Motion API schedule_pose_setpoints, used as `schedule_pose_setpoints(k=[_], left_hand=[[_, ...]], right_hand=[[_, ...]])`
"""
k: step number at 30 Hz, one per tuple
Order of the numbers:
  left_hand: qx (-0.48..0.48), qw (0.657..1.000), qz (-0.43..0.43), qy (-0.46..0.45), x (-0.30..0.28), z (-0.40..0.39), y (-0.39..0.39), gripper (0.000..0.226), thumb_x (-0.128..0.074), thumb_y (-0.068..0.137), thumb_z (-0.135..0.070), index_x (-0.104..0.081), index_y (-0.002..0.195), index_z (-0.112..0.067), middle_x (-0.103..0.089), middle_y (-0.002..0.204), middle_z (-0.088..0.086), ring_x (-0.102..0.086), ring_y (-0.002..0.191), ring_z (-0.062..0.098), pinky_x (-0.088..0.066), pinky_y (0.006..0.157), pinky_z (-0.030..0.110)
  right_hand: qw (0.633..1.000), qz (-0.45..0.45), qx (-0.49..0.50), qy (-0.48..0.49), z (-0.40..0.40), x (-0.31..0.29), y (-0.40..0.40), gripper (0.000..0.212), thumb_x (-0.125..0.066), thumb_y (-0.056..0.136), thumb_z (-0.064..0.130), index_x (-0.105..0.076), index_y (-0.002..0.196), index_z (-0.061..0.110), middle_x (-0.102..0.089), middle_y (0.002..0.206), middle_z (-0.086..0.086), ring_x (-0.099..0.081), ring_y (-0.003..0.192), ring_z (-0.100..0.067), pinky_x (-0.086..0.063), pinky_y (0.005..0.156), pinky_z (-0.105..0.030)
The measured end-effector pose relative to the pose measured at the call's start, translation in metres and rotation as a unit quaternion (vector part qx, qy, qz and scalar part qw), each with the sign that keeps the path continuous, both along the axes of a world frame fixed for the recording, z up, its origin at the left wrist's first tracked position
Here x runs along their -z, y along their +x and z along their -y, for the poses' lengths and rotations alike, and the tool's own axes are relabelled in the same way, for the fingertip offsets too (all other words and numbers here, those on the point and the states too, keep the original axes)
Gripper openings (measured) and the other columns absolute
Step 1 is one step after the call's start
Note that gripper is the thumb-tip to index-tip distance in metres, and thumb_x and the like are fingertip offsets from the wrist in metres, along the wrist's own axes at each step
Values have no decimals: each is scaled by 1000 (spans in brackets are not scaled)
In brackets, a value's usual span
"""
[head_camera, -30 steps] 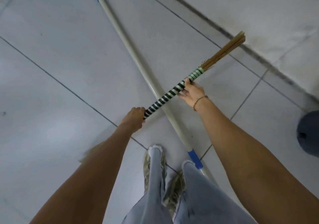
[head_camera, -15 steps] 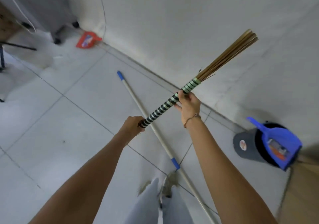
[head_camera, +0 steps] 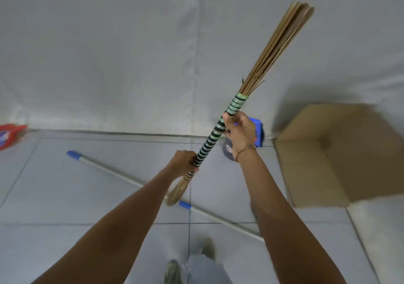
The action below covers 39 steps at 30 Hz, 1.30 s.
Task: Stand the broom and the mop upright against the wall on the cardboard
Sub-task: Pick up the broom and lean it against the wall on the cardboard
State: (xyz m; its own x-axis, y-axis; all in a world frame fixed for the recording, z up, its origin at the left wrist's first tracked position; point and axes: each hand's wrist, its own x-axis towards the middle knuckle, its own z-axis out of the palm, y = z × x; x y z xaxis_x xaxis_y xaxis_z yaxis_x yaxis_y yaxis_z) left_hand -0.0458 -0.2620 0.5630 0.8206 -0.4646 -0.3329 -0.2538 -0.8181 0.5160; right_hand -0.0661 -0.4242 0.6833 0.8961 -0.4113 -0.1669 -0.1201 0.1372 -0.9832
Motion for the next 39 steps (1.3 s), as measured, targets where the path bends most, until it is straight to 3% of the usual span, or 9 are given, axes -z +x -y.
schedule_pose_setpoints(k=[3,7,11,17,21,26,30,34,39], left_hand=[[59,998,-2,-18,-9,57,-33,27,-62,76,-34,-61,86,-9,-72,91,10,-64,91,28,-31,70,28],[75,993,-38,-79,-16,129,-87,31,-64,76,-34,-65,89,-6,-74,92,12,-65,92,25,-40,75,29],[81,989,-58,-111,-12,216,-139,24,-73,76,-22,-68,91,-5,-75,96,12,-67,95,24,-45,77,30],[122,985,-58,-105,-11,361,-201,26,-72,77,-21,-67,98,-5,-75,100,13,-67,97,26,-48,80,30],[113,984,-52,-126,-11,458,-233,23,-70,79,-16,-66,100,-5,-74,99,14,-68,95,26,-43,74,21],[108,982,-48,-146,-19,536,-238,25,-69,81,-15,-64,103,-4,-74,101,14,-69,94,25,-48,75,22],[99,982,-28,-160,-23,595,-217,22,-67,82,-14,-63,102,-5,-73,100,13,-68,93,26,-51,76,27],[86,978,-17,-189,-18,656,-191,22,-65,83,-13,-62,103,-4,-72,98,14,-68,90,26,-52,74,29],[65,979,-15,-195,5,761,-124,20,-64,83,-14,-62,100,-4,-70,89,9,-62,81,20,-46,67,26]], right_hand=[[999,12,39,-36,48,-13,-47,9,-66,83,14,-62,78,21,-63,82,-6,-61,85,-24,-55,84,-48],[994,24,93,-47,114,-26,-109,14,-67,82,12,-65,78,25,-63,78,-4,-58,80,-21,-54,83,-50],[990,31,135,-34,196,-23,-168,11,-69,80,6,-67,87,14,-66,80,-2,-60,80,-20,-53,83,-43],[986,24,148,-69,338,-24,-243,24,-69,79,5,-63,102,1,-64,77,3,-58,69,-9,-52,55,-12],[986,23,148,-77,430,-30,-275,24,-70,78,6,-64,101,5,-63,77,6,-61,79,-17,-56,75,-30],[984,33,144,-94,504,-43,-277,15,-71,78,9,-64,86,20,-64,77,9,-61,80,-17,-55,79,-36],[984,46,150,-89,558,-46,-260,18,-72,77,10,-64,90,19,-65,78,9,-63,76,-11,-57,75,-27],[981,60,150,-111,611,-42,-236,18,-72,77,10,-66,90,19,-66,81,8,-64,78,-12,-57,83,-39],[980,65,143,-122,710,-22,-166,23,-72,76,11,-67,98,15,-67,82,9,-64,79,-13,-57,83,-40]])
